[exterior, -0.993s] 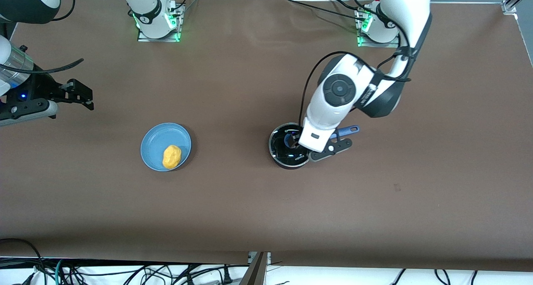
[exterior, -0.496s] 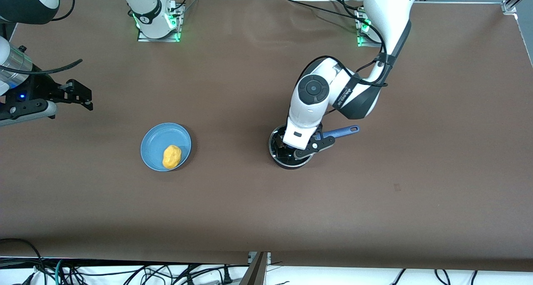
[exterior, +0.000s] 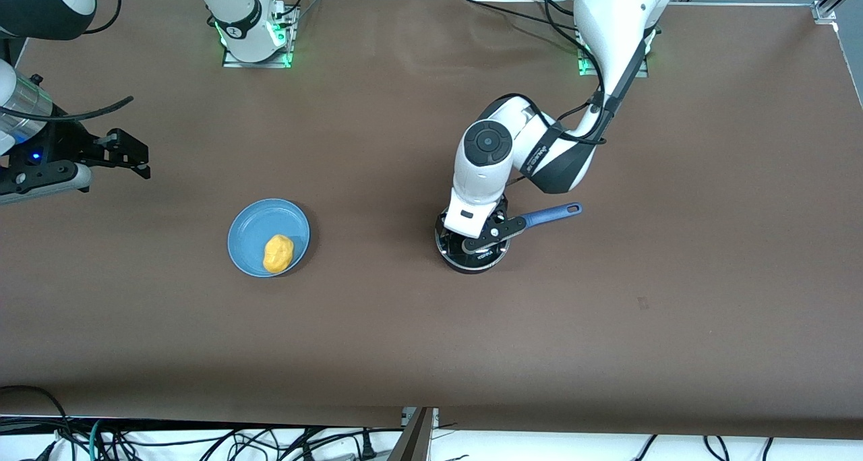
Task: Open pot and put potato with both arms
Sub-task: 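Lower the left gripper and grasp the blue lid knob, then lift the lid with the left gripper while the right gripper reaches the potato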
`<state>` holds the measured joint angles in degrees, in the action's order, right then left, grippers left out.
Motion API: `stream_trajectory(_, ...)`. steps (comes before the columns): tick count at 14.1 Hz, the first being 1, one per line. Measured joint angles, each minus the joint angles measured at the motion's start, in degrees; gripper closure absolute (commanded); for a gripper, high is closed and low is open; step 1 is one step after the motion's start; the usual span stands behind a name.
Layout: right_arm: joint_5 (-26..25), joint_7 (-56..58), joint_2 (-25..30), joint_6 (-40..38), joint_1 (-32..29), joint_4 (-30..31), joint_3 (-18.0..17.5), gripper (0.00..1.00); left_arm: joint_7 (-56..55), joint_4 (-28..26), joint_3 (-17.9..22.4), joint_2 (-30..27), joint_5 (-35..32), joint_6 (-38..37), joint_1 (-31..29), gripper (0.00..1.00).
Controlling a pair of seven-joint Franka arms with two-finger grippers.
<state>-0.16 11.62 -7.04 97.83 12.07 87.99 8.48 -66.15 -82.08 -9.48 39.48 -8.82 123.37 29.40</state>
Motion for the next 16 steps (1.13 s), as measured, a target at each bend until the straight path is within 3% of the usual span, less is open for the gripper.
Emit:
stream_trajectory(4, 0.0, 0.0, -0.1, 0.0, -0.3, 0.0, 0.0, 0.00, -0.1, -0.4, 0.0, 0.4, -1.0, 0.1, 0.1, 0.03)
stream_trajectory(8, 0.0, 0.0, -0.2, 0.1, -0.6, 0.0, 0.0, 0.00, -0.1, -0.6, 0.0, 0.5, -1.0, 0.1, 0.3, 0.34)
stream_trajectory(11, 0.0, 0.0, -0.8, 0.8, -0.8, 0.0, 0.0, 0.00, -0.1, -0.6, 0.0, 0.5, -1.0, 0.0, 0.3, 0.46)
stream_trajectory(16, 0.0, 0.0, -5.9, 2.8, -0.8, 0.0, 0.0, 0.00, -0.1, -0.5, 0.1, 0.0, -1.0, 0.0, 0.1, 0.46)
